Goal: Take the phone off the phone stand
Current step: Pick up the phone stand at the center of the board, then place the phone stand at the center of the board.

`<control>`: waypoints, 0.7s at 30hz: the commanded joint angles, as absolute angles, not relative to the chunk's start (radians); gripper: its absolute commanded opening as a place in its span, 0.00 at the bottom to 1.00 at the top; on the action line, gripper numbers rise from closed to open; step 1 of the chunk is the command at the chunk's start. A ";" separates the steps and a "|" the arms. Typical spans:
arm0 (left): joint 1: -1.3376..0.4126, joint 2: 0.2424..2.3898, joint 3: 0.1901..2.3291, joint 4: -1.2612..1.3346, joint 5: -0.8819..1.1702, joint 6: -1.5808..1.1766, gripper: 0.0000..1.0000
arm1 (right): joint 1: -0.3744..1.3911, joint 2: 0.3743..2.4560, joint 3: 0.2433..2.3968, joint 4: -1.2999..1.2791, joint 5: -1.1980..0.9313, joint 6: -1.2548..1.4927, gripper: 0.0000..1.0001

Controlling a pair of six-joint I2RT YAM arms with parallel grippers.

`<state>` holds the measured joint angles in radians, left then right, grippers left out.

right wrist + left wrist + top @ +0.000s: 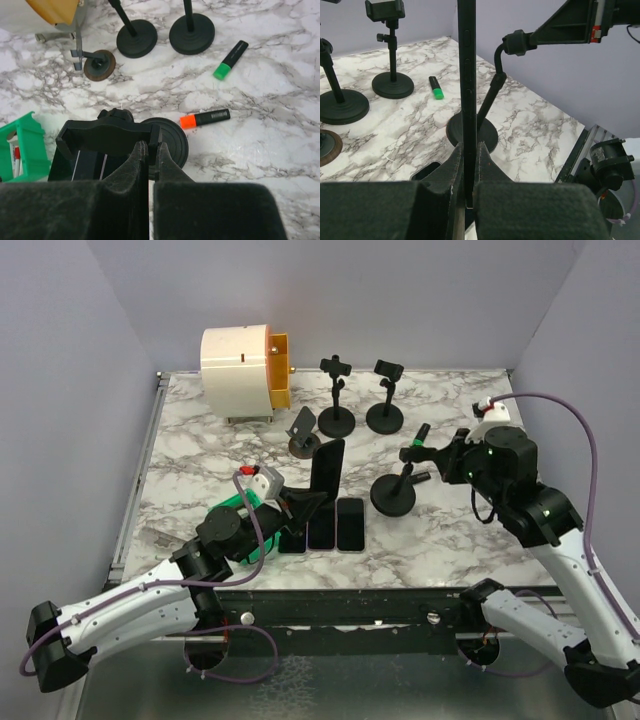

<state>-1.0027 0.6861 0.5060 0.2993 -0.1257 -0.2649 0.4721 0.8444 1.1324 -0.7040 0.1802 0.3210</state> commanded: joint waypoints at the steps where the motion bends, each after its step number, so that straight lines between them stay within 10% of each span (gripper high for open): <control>1: -1.002 0.640 0.493 0.347 -0.171 -0.271 0.00 | 0.476 0.906 1.164 -0.484 0.225 0.335 0.00; 21: -1.003 0.625 0.478 0.331 -0.189 -0.304 0.00 | 0.463 1.332 1.189 -0.078 0.376 0.294 0.00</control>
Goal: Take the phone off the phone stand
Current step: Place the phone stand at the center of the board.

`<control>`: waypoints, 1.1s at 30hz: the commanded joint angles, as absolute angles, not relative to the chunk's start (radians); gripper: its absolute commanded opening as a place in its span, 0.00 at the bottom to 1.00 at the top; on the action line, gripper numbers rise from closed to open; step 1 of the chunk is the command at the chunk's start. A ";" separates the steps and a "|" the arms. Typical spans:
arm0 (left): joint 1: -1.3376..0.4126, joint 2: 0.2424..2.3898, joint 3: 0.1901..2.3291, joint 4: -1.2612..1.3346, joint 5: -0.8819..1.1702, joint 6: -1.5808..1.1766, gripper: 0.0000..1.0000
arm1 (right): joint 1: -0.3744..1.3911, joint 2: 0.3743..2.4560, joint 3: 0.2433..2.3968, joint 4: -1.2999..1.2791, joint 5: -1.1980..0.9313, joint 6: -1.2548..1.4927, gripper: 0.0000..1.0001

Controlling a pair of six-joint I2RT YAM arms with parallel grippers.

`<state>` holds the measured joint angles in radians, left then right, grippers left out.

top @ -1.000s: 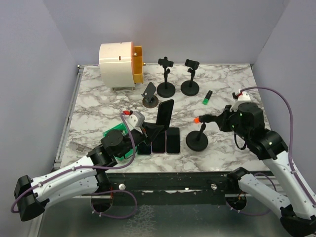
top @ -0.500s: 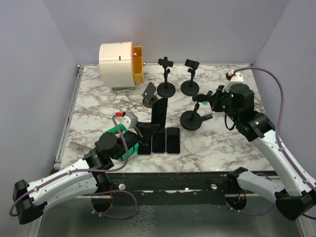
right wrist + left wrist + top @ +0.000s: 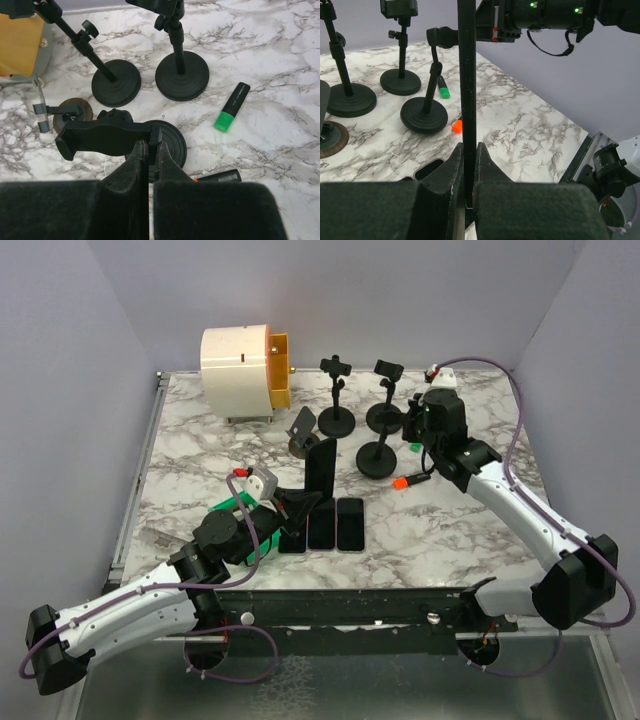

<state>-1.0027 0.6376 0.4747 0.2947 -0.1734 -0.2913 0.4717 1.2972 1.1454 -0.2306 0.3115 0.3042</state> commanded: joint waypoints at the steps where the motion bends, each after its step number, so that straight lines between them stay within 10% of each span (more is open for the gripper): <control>1: -1.003 0.624 0.477 0.330 -0.187 -0.306 0.00 | 0.459 1.343 1.189 -0.066 0.375 0.295 0.00; 21: -1.017 0.613 0.478 0.328 -0.188 -0.307 0.00 | 0.428 1.454 1.170 -0.039 0.312 0.346 0.01; 33: -1.019 0.638 0.481 0.319 -0.191 -0.310 0.00 | 0.427 1.357 1.163 -0.136 0.257 0.365 0.68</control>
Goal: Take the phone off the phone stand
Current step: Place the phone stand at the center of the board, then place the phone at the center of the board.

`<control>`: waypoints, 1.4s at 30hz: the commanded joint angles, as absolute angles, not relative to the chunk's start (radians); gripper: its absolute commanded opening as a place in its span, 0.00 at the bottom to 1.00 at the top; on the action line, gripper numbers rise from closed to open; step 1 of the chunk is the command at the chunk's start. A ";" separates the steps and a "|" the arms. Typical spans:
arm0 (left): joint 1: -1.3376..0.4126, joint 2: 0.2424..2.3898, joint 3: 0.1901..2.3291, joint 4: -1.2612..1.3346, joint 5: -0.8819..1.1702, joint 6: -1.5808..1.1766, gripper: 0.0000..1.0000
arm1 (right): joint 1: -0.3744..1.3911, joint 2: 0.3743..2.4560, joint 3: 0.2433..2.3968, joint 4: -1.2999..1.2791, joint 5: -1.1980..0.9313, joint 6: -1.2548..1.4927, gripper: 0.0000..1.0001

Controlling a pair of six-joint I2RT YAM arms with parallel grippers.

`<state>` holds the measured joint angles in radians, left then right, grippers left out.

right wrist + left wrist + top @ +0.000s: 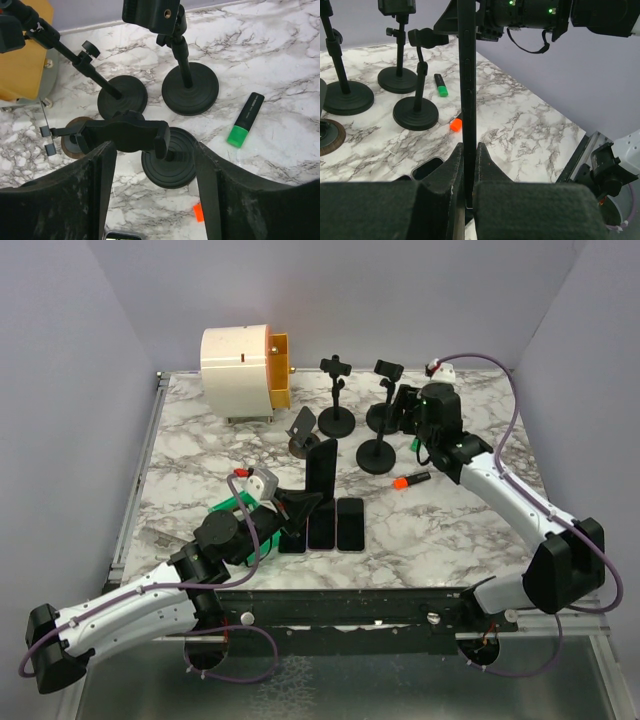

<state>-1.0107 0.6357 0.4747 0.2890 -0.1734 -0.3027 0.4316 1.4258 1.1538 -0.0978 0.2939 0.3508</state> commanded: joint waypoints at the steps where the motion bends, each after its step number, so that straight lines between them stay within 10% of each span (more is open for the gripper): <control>1: -1.020 0.640 0.483 0.314 -0.195 -0.311 0.00 | 0.428 1.339 1.171 -0.162 0.257 0.369 0.71; 11: -1.020 0.742 0.543 0.161 -0.166 -0.418 0.00 | 0.428 0.959 1.072 -0.337 0.118 0.345 0.77; 21: -1.022 0.712 0.516 0.340 0.040 -0.552 0.00 | 0.428 0.601 0.762 -0.124 -0.608 0.374 0.77; 42: -1.023 0.748 0.596 0.580 0.331 -0.558 0.00 | 0.435 0.816 0.564 0.868 -1.018 1.051 0.65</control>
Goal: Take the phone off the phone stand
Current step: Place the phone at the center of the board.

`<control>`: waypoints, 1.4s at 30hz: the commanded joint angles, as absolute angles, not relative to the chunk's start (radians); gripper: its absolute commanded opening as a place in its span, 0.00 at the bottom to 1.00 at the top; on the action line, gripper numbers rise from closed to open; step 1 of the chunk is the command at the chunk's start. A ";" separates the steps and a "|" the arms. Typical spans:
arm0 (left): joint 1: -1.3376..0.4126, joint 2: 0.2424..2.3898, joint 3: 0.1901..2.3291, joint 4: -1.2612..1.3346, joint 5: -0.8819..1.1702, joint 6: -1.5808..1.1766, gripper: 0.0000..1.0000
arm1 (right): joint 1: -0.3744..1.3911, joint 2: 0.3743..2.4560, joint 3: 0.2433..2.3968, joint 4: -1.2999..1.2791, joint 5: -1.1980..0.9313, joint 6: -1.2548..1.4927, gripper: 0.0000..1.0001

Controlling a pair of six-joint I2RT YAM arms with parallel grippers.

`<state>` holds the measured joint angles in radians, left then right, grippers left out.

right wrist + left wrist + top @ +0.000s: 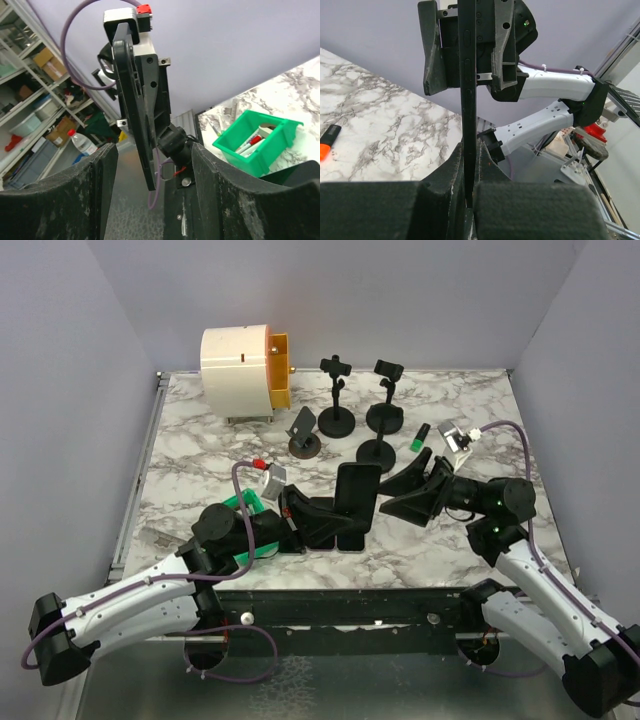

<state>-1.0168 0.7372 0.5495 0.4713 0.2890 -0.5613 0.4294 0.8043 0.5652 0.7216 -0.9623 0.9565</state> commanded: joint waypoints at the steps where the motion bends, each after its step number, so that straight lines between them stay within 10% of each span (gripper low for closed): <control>1: -1.023 0.757 0.603 0.581 0.330 -0.555 0.00 | 0.438 0.819 0.568 0.868 -1.017 1.053 0.63; 24: -1.026 0.809 0.615 0.597 0.272 -0.532 0.00 | 0.536 0.914 0.666 0.734 -0.933 1.003 0.36; 32: -1.026 0.801 0.600 0.597 0.248 -0.521 0.00 | 0.545 0.904 0.665 0.725 -0.920 0.995 0.11; 38: -1.026 0.753 0.547 0.593 0.151 -0.501 0.60 | 0.545 0.862 0.706 0.539 -0.893 0.867 0.00; 42: -1.026 0.674 0.502 0.532 0.034 -0.446 0.81 | 0.545 0.799 0.789 0.193 -0.806 0.641 0.00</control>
<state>-1.0252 0.7498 0.5491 0.5587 0.1802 -0.5190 0.5377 0.8688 0.6838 0.5076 -0.9119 0.8558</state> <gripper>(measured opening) 0.706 0.090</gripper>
